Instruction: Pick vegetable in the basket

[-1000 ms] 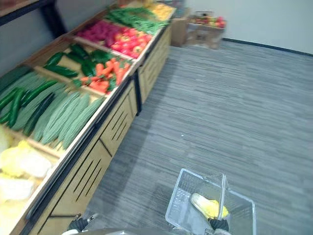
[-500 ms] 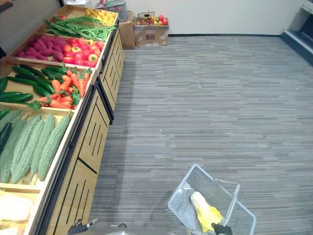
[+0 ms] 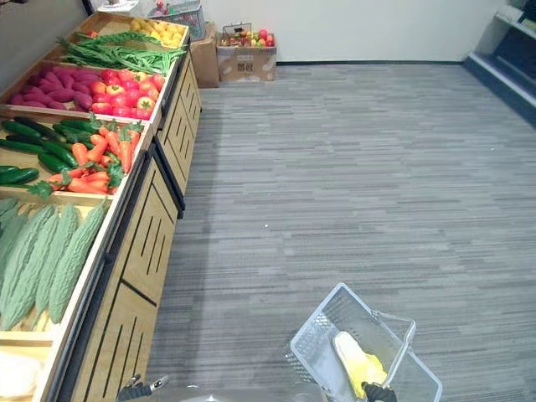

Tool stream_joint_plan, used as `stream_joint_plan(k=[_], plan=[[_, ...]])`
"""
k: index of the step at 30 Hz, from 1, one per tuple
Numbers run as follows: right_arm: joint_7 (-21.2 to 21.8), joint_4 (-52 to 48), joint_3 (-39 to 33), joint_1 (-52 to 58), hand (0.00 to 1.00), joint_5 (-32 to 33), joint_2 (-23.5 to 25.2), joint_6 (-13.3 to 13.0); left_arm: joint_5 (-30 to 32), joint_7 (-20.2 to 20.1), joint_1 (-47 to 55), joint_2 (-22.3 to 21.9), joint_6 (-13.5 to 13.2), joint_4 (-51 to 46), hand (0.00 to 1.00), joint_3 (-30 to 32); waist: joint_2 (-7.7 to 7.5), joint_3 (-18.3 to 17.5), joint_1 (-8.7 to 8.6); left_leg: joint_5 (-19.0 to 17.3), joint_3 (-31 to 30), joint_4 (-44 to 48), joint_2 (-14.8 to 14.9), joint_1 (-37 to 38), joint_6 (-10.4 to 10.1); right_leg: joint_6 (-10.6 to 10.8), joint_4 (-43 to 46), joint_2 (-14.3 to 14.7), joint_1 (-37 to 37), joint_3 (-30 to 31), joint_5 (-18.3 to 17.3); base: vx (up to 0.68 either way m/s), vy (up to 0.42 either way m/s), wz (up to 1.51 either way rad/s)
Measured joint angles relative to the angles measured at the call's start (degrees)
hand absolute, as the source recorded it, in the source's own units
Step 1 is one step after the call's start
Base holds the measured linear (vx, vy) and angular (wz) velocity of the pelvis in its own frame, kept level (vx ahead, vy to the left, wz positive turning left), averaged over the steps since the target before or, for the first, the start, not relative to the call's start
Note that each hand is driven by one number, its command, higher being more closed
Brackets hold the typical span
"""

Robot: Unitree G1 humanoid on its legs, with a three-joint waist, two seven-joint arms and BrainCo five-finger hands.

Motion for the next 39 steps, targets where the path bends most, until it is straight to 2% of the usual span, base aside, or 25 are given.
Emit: stream_joint_plan(k=[1, 3, 4, 5, 6, 7, 8, 10, 11, 13, 17, 21, 22, 23, 24, 25, 26, 27, 29, 31, 32, 34, 35, 36, 39], plan=[[0.01, -0.17, 0.09, 0.31, 1.00, 0.15, 0.05, 0.01, -0.01, 0.01, 0.13, -0.51, 0.21, -0.98, 0.00, 2.09, 0.47, 0.51, 0.07, 1.48, -2.77, 9.39, 1.25, -4.35, -0.70, -0.15, 1.50, 0.56, 0.31, -0.68, -0.87, 0.06, -0.153, 0.05], [-0.06, -1.76, 1.48, 1.28, 1.00, 0.16, 0.10, 0.11, -0.46, 0.02, 0.69, -2.57, 0.58, -2.40, 0.00, 4.87, 0.76, 1.54, 1.28, 11.33, -7.36, 24.12, 2.89, -11.00, 0.76, -1.56, 2.64, 1.84, 2.78, -0.15, -2.92, 0.12, -0.167, -0.09], [-0.07, -2.13, 2.15, 1.13, 1.00, 0.15, 0.20, 0.10, -0.62, -0.01, 0.52, -2.55, 0.67, -2.36, 0.00, 5.06, -0.31, 1.78, 1.74, 13.42, -7.43, 26.28, 3.06, -12.74, 1.03, -2.36, 2.15, 1.72, 3.50, 0.56, -3.57, 0.19, -0.123, -0.15], [-0.08, -2.92, 2.35, 1.09, 1.00, 0.11, 0.50, 0.13, -1.36, -0.12, 0.27, -2.72, 0.77, -2.11, 0.00, 4.87, 0.06, 1.70, 1.75, 9.04, -6.88, 26.97, 2.70, -14.73, 1.03, -2.45, 0.67, 1.48, 5.03, 0.63, -3.67, 0.17, -0.055, -0.10], [-0.07, -3.66, 2.31, 0.94, 1.00, 0.10, 0.24, 0.14, -1.57, -0.14, 0.48, -2.88, 0.84, -1.81, 0.00, 4.58, 0.47, 1.88, 1.75, 4.97, -5.06, 23.23, 2.01, -16.24, 1.73, -2.46, -0.50, 1.06, 5.67, 0.57, -3.67, 0.21, -0.052, -0.07], [-0.03, -3.64, 2.28, 0.61, 1.00, 0.10, 0.19, 0.17, -1.66, -0.14, 0.57, -2.87, 0.80, -1.81, 0.00, 4.30, 0.55, 1.87, 1.75, 4.03, -3.74, 19.82, 1.29, -16.79, 1.88, -2.46, -1.16, 0.74, 6.07, 0.62, -3.67, 0.20, -0.002, -0.05], [-0.05, -3.70, 2.28, 0.08, 1.00, 0.10, 0.22, 0.17, -1.63, -0.14, 0.66, -2.85, 0.80, -1.78, 0.00, 3.81, 0.65, 1.84, 1.89, 4.06, -1.06, 9.75, -0.13, -17.05, 2.23, -2.43, -2.64, 0.23, 6.51, 0.53, -3.65, 0.24, 0.064, -0.13], [-0.07, -3.91, 2.28, -0.28, 1.00, 0.06, 0.17, 0.17, -1.54, -0.26, 1.75, -3.09, 0.82, -1.53, 0.00, 2.89, 1.62, 1.61, 1.93, 8.25, 1.33, -8.45, -1.90, -16.07, 2.45, -2.16, -5.60, 0.47, 7.88, 0.21, -3.66, 0.31, 0.122, -0.19], [-0.15, -3.98, 2.26, -0.21, 1.00, 0.05, 0.36, 0.31, -1.50, -0.53, 2.39, -3.20, 0.88, -1.38, 0.00, 2.73, 1.62, 1.63, 2.84, 14.17, 1.51, -12.32, -2.68, -15.30, 5.59, -1.83, -7.41, 0.31, 9.49, 0.85, -3.86, 0.43, 0.154, -0.13], [-0.23, -4.25, 2.23, 0.04, 1.00, -0.04, 2.12, 0.29, -1.09, -0.45, 2.16, -2.45, 0.80, -1.72, 0.00, 2.76, -0.26, 0.89, 3.16, 11.48, 2.53, -9.66, -4.56, -16.31, 8.10, -1.09, -8.96, -1.28, 10.05, 1.43, -2.17, 0.50, 0.146, 0.01], [0.31, -4.16, 2.44, 0.14, 1.00, -2.69, 2.31, 0.42, -1.08, -0.53, 1.69, -1.49, 0.75, -1.54, 0.00, 3.50, -1.80, 0.07, 4.10, 7.84, 5.35, -4.40, -4.70, -14.69, 10.04, 0.31, -7.13, -2.49, 10.85, 6.84, 5.81, 0.44, 0.192, -0.11], [0.78, -3.78, 2.17, 0.35, 1.00, -2.77, 0.76, 0.20, 0.18, -0.70, 2.90, -0.33, 0.84, -1.05, 0.00, 1.07, -2.22, -2.10, 3.25, 3.89, 5.47, -12.47, -7.58, -5.99, 10.62, 4.80, 19.31, -3.48, -0.16, 8.60, 13.20, 0.35, 0.156, 0.01], [0.80, -3.55, 2.31, 1.00, 1.00, -2.77, 0.56, 0.37, 0.20, -0.91, 2.92, 0.83, 0.89, -1.05, 0.00, -0.92, -3.51, -1.80, 3.08, 2.99, 5.06, -14.33, -9.64, -2.04, 11.19, 6.78, 27.40, -4.93, -2.59, 8.78, 20.92, 0.31, 0.102, 0.27], [0.73, -3.55, 2.24, 1.72, 1.00, -2.74, 0.45, 0.25, 0.22, -0.99, 3.08, 1.03, 0.94, -1.15, 0.00, -2.30, -2.81, -2.02, 2.54, 2.22, 3.99, -15.53, -10.39, 1.02, 11.90, 7.63, 32.09, -5.30, -3.74, 8.54, 27.89, 0.40, 0.109, 0.37], [0.68, -3.54, 2.12, 1.74, 1.00, -2.66, 0.57, 0.19, 0.22, -1.02, 3.17, 1.07, 0.97, -1.12, 0.00, -3.08, -2.52, -1.74, 1.92, 1.17, 3.12, -15.96, -10.87, 3.06, 12.45, 7.86, 38.98, -5.18, -6.09, 7.95, 26.13, 0.40, 0.101, 0.47], [0.70, -3.67, 2.13, 1.56, 1.00, -2.62, 0.59, 0.17, 0.27, -1.02, 2.73, 1.46, 1.07, -1.09, 0.00, -3.34, -2.75, -1.70, 1.25, 0.14, 1.59, -16.25, -11.37, 5.68, 12.68, 3.82, 46.80, -5.00, -9.70, 5.76, 17.52, 0.50, 0.092, 0.62], [0.29, -3.66, 2.07, 1.64, 1.00, -2.55, 0.38, 0.13, 0.10, -0.98, 2.12, 2.09, 1.14, -1.12, 0.00, -4.07, -2.42, -1.47, 0.80, -0.20, 0.05, -17.96, -11.48, 9.04, 13.00, 1.84, 49.41, -4.67, -12.34, 1.52, 10.67, 0.50, 0.059, 0.70], [0.01, -3.69, 2.03, 1.71, 1.00, -2.55, 0.16, 0.03, 0.07, -1.00, 1.78, 2.02, 1.09, -1.20, 0.00, -4.20, -2.02, -1.23, 0.31, -0.24, -1.29, -19.24, -11.18, 11.55, 13.05, -0.27, 47.64, -4.15, -13.55, -1.75, 6.35, 0.42, 0.022, 0.63], [-0.10, -3.74, 0.91, 1.71, 1.00, -2.56, 0.28, -0.45, -0.01, -0.98, 0.89, 1.74, 1.07, -1.21, 0.00, -3.67, -1.65, -1.02, -0.06, -0.26, -3.01, -19.94, -10.52, 14.46, 13.07, -2.25, 38.03, -3.32, -15.29, -7.05, 2.76, 0.37, -0.058, 0.73], [-0.25, -4.44, -1.21, 2.02, 1.00, -2.56, 0.52, -0.63, -0.01, -1.03, -0.16, -0.27, 0.93, -1.77, 0.00, -0.29, -0.95, -0.72, 0.02, -1.78, -6.63, -19.67, -9.30, 16.85, 12.56, -1.68, 23.78, -3.01, -16.67, -8.54, 3.20, 0.48, -0.186, 1.16], [-0.25, -5.33, -2.67, 2.74, 1.00, -2.58, 0.55, -0.56, -0.02, -1.04, -0.08, -1.24, 0.57, -2.37, 0.00, 1.12, -0.28, -0.50, 0.18, -4.18, -7.96, -19.25, -7.84, 17.58, 10.69, -1.04, 14.86, -2.92, -16.66, -7.89, 4.74, 0.42, -0.206, 1.17], [-0.15, -6.08, -2.63, 3.51, 1.00, -2.73, 1.24, -0.45, -0.03, -1.24, 0.03, -1.89, 0.49, -2.96, 0.00, 3.27, -0.96, -0.08, 0.84, -7.60, -9.84, -17.41, -7.06, 18.13, 8.52, -1.02, 4.54, -3.49, -16.80, -3.61, 8.91, 0.42, -0.297, 0.82], [-0.16, -6.62, -2.35, 3.60, 1.00, -2.77, 1.75, -0.50, -0.03, -1.36, 0.92, -2.55, 0.60, -3.13, 0.00, 4.76, -1.36, 0.24, 1.61, -10.72, -11.61, -15.53, -6.24, 18.58, 6.75, 1.03, 1.41, -3.65, -16.63, -0.35, 13.79, 0.53, -0.434, 0.78], [-0.09, -6.70, -2.32, 3.71, 1.00, -3.27, 1.33, -0.08, -0.12, -1.49, 1.15, -3.64, 0.79, -2.83, 0.00, 6.03, -0.53, 0.31, 1.90, -12.37, -13.42, -13.93, -4.10, 18.58, 5.94, 2.61, 5.26, -2.19, -16.91, -1.42, 14.63, 0.43, -0.367, 0.68], [-0.10, -8.23, -4.33, 1.69, 1.00, -3.99, 0.59, -0.06, -0.06, -1.83, 1.33, -5.46, 0.69, -2.30, 0.00, 7.35, 2.02, 0.44, 2.35, -7.59, -15.55, -12.95, -2.48, 17.50, 5.35, 1.36, 14.14, -3.08, -18.77, -4.84, 6.03, 0.41, -0.326, 0.62]])
